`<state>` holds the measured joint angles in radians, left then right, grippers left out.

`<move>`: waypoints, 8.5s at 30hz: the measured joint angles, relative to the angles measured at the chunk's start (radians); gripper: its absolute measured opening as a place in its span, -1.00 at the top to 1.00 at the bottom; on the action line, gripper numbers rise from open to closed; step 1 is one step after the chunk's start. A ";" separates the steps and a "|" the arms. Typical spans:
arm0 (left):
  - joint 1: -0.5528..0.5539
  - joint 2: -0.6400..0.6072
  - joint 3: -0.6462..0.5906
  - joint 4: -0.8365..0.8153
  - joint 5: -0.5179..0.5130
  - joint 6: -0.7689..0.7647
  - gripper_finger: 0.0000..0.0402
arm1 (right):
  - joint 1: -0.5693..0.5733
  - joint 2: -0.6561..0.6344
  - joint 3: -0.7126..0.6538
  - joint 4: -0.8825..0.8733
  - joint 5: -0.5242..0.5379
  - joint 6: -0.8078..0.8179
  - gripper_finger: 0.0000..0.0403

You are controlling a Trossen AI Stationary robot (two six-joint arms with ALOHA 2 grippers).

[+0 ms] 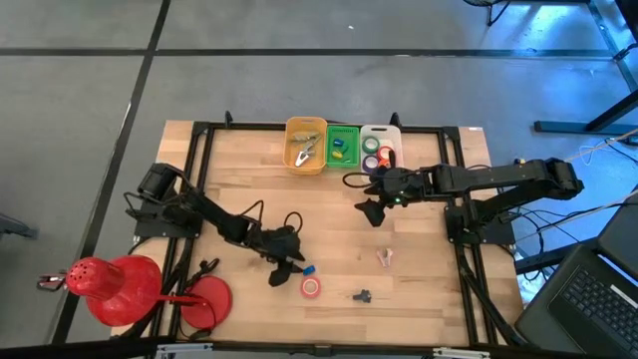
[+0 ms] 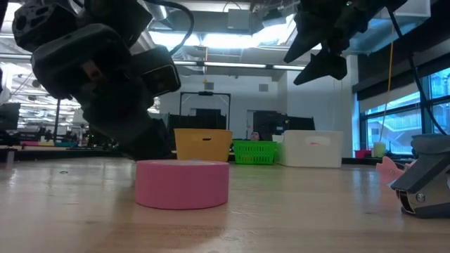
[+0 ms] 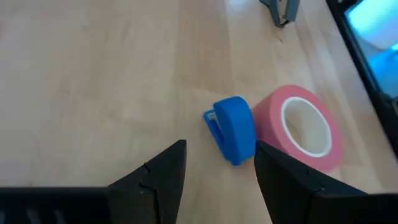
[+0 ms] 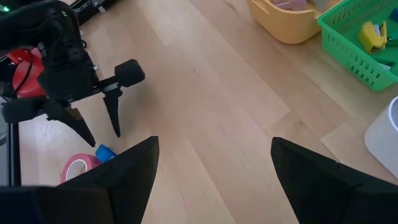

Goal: Pick and place Stapler, Stapler remover, tape
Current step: Put the blue stapler into the green bin, then put the pink tape into the white bin

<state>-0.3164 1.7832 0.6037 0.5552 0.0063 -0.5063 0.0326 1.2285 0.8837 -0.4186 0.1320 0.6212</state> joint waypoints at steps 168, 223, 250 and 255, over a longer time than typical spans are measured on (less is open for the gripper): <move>0.920 0.337 1.099 -0.936 0.462 0.495 -0.50 | -0.135 -0.353 0.001 -0.393 0.440 0.107 -0.55; -0.028 0.120 0.310 -0.286 0.070 -0.447 -0.52 | 0.282 -0.225 0.000 -0.361 0.360 0.183 -0.55; -0.048 0.111 0.335 -0.498 0.092 -0.172 -0.01 | 0.283 -0.225 0.000 -0.371 0.343 0.104 -0.55; -0.067 0.111 0.334 -0.501 0.064 -0.153 0.20 | 0.283 -0.225 0.000 -0.371 0.343 0.103 -0.55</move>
<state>-0.3835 1.8946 0.9379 0.0546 0.0704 -0.6598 0.3153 1.0031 0.8837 -0.7898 0.4753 0.7242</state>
